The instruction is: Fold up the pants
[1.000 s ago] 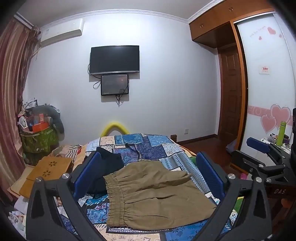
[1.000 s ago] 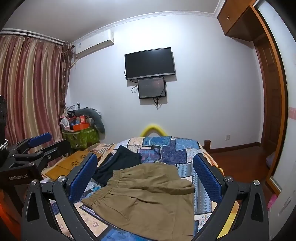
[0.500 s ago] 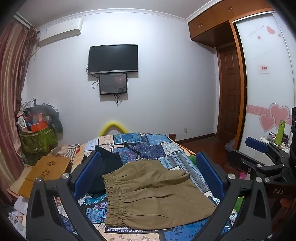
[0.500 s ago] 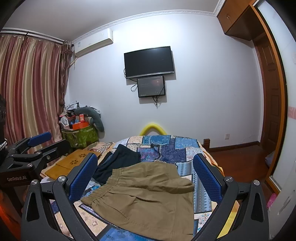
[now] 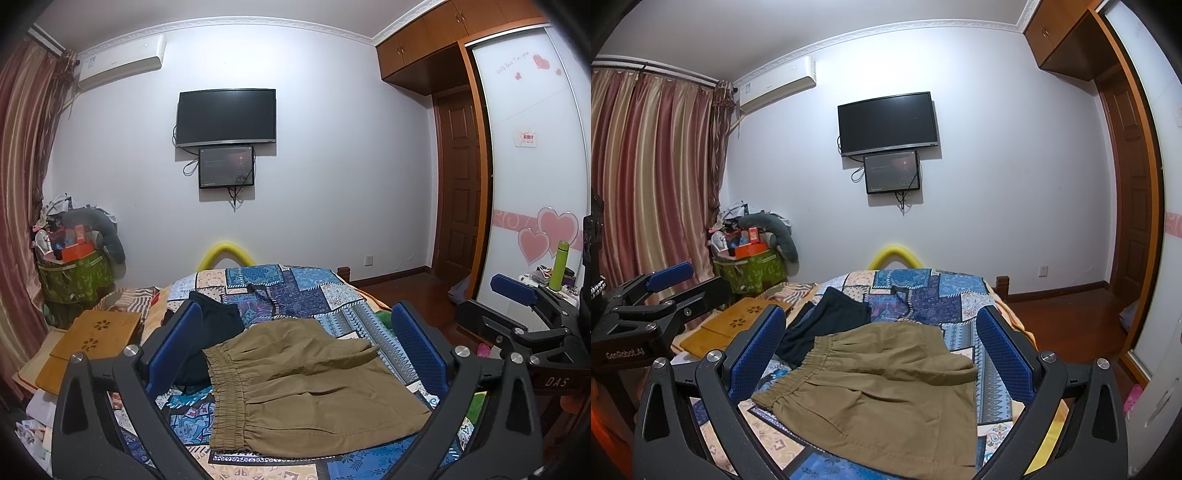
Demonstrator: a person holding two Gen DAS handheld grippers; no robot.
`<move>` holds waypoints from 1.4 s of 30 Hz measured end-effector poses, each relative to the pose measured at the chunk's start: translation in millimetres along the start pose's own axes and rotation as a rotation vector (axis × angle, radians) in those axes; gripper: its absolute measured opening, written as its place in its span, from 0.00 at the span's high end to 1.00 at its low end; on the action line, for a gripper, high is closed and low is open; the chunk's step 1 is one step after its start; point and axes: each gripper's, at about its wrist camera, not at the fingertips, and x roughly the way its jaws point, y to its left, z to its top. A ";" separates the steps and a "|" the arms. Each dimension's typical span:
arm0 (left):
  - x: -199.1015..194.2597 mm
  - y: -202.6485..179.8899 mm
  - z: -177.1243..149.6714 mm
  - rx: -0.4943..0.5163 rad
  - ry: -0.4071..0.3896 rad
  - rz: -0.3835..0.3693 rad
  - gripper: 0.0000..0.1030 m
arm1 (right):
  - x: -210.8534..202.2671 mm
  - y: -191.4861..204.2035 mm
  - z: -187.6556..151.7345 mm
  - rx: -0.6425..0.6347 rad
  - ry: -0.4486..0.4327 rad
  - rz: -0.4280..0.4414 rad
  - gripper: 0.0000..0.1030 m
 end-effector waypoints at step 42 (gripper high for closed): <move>15.8 5.2 -7.4 -0.014 0.030 0.003 0.00 | 6.4 -3.2 1.4 0.007 0.021 -0.001 0.01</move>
